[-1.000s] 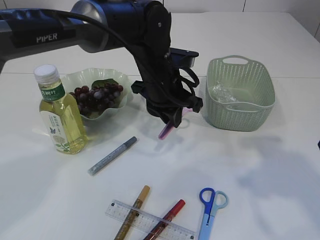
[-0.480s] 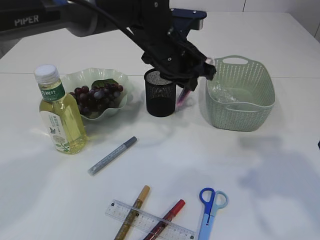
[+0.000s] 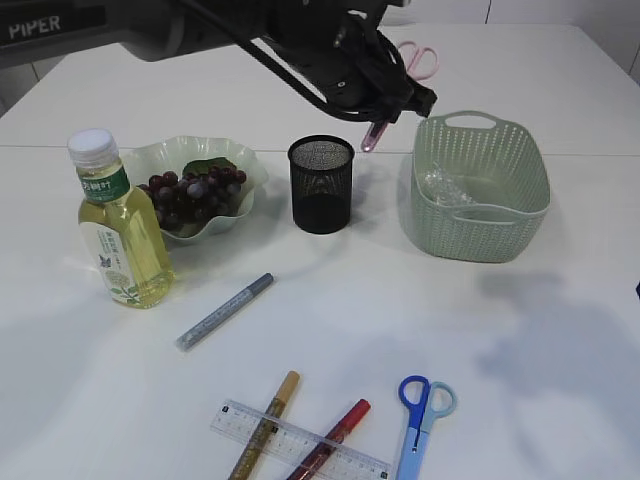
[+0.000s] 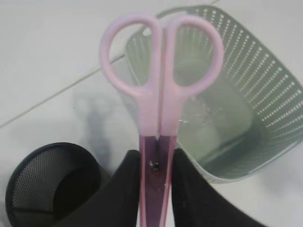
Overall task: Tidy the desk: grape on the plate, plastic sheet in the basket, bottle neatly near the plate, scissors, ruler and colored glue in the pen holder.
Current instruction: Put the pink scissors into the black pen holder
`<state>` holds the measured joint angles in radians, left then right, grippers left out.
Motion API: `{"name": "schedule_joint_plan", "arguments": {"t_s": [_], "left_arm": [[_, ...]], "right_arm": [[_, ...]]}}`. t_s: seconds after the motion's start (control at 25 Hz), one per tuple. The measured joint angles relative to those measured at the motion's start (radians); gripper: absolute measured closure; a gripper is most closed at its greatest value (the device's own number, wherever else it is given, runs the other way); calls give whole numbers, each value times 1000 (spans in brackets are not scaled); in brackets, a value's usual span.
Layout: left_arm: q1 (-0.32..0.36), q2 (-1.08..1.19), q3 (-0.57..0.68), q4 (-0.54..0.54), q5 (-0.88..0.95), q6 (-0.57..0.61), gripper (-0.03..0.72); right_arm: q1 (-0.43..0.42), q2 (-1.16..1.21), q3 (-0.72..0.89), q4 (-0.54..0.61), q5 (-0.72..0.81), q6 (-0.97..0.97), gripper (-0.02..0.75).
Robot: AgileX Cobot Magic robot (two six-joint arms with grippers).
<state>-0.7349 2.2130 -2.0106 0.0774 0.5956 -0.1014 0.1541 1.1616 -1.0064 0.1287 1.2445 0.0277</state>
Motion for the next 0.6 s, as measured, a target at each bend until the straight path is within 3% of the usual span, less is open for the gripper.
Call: {"name": "schedule_joint_plan", "arguments": {"t_s": [0.6], "left_arm": [[99,0,0,33,-146,0,556]], "right_arm": [[0,0,0,-4,0,-4,248]]}}
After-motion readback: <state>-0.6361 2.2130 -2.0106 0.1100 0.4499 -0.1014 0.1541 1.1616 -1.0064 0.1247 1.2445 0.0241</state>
